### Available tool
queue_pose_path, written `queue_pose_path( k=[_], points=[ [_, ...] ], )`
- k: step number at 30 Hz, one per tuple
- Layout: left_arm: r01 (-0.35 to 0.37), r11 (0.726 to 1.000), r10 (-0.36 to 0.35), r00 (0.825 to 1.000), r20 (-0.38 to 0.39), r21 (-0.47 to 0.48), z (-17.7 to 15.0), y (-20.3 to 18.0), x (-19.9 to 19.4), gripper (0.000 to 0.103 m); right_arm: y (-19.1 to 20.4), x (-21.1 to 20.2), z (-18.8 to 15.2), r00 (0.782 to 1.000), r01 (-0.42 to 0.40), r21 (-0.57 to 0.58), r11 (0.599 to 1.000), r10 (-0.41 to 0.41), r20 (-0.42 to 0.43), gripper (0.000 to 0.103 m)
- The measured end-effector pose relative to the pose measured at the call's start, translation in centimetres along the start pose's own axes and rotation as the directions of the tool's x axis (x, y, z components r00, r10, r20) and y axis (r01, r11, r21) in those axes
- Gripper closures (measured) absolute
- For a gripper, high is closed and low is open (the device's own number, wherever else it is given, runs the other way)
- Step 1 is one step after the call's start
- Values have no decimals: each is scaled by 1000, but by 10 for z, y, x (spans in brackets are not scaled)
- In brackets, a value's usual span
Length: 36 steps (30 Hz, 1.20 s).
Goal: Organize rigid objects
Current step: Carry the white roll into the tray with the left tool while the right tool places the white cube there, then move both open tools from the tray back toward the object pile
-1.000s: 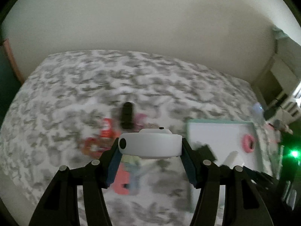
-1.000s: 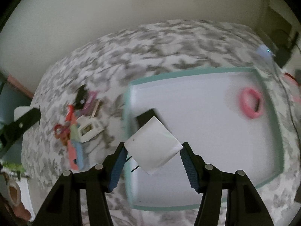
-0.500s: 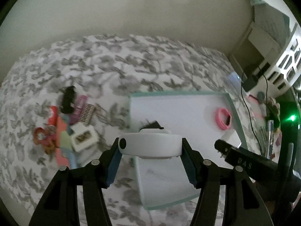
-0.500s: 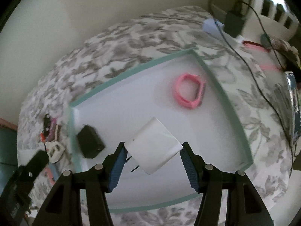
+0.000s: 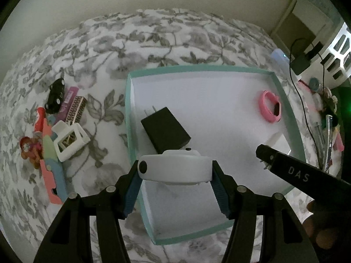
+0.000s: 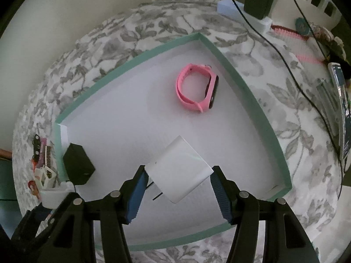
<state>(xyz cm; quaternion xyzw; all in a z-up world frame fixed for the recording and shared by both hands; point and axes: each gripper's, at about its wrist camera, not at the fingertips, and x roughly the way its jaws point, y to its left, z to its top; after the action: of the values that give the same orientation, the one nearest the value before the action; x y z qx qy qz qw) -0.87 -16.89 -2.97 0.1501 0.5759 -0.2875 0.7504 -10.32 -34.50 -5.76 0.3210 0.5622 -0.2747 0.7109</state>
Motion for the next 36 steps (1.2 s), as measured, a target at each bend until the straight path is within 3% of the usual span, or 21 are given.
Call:
queue_pose_path(
  k=[8, 16, 22, 26, 28, 36],
  points=[
    [-1, 1000, 2, 998, -64, 9, -2, -2, 17, 39, 0, 12, -2, 999, 5, 4, 1000, -5, -38, 41],
    [-4, 1000, 4, 999, -41, 9, 1, -3, 13, 32, 6, 5, -2, 1000, 1, -18, 1000, -1, -11, 39],
    [11, 1000, -10, 1000, 24, -27, 6, 4, -7, 30, 9, -8, 3, 999, 6, -29, 1000, -5, 36, 34],
    [-14, 997, 23, 995, 100, -81, 11, 17, -24, 10, 11, -21, 5, 996, 10, -44, 999, -6, 85, 31],
    [-23, 992, 40, 990, 136, -122, 13, 26, -32, 10, 13, -27, 5, 994, 8, -50, 999, -3, 106, 24],
    [-74, 968, 132, 964, 232, -240, 16, 69, -56, 8, 19, -34, 5, 990, 3, -74, 997, 8, 142, 21]
  ],
)
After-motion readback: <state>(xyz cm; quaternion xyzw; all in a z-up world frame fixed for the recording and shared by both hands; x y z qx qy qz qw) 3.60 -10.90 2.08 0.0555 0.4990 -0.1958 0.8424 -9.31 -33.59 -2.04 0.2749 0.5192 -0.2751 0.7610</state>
